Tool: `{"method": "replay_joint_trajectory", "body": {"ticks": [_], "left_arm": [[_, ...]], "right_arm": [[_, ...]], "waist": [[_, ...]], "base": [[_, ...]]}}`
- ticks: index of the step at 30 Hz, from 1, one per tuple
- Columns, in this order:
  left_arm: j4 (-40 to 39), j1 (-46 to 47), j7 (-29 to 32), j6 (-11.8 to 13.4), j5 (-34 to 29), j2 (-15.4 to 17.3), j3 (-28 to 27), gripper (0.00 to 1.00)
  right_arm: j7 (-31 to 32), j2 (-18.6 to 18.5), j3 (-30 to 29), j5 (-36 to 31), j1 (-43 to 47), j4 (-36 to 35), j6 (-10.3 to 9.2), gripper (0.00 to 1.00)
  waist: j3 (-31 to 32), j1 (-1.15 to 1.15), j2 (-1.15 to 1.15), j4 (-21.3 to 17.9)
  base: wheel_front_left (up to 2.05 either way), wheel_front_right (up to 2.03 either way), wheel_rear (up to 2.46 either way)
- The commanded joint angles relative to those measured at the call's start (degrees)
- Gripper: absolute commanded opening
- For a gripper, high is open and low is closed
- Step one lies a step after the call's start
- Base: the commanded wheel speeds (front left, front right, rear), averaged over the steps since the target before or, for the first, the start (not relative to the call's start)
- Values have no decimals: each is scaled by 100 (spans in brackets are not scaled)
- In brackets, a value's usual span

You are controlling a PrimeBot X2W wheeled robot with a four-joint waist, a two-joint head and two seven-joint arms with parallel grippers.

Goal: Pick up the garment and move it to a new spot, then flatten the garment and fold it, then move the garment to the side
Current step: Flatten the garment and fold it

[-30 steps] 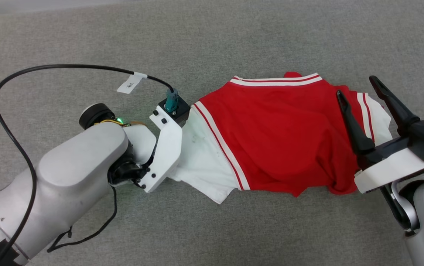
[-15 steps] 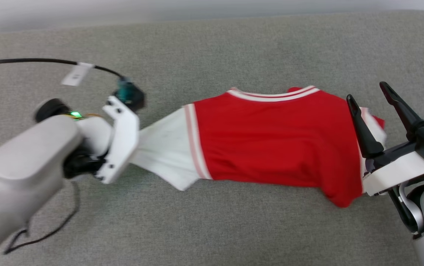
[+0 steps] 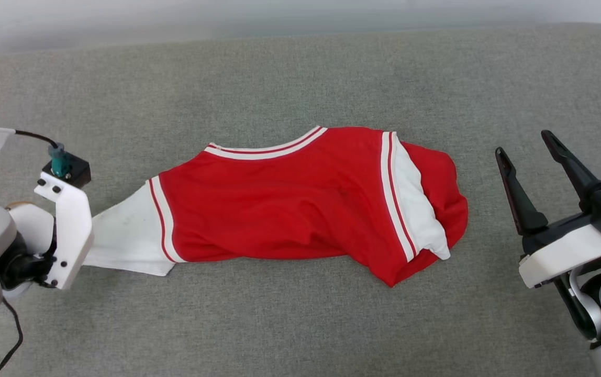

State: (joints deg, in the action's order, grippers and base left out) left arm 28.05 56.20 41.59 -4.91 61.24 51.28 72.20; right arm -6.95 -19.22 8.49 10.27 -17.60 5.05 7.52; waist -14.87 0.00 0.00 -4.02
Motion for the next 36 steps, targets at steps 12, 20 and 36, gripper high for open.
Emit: {"method": "replay_joint_trajectory", "body": {"ticks": [12, 20, 36], "left_arm": [[-328, 1115, -796, -3, -340, -602, -527, 100], [-502, 1936, -306, -163, -593, -1223, -312, 100], [-514, 1821, 1047, -247, -836, -1767, 121, 100]], "right_arm": [[62, 52, -107, 1, 161, -110, -6, 100], [60, 80, -79, -73, -16, -364, -6, 100], [-92, 287, 94, -223, -479, -378, -6, 100]], "waist": [[135, 0, 0, -70], [-246, 0, 0, -267], [-1278, 0, 0, -676]], "base": [[0, 0, 0], [0, 0, 0], [0, 0, 0]]}}
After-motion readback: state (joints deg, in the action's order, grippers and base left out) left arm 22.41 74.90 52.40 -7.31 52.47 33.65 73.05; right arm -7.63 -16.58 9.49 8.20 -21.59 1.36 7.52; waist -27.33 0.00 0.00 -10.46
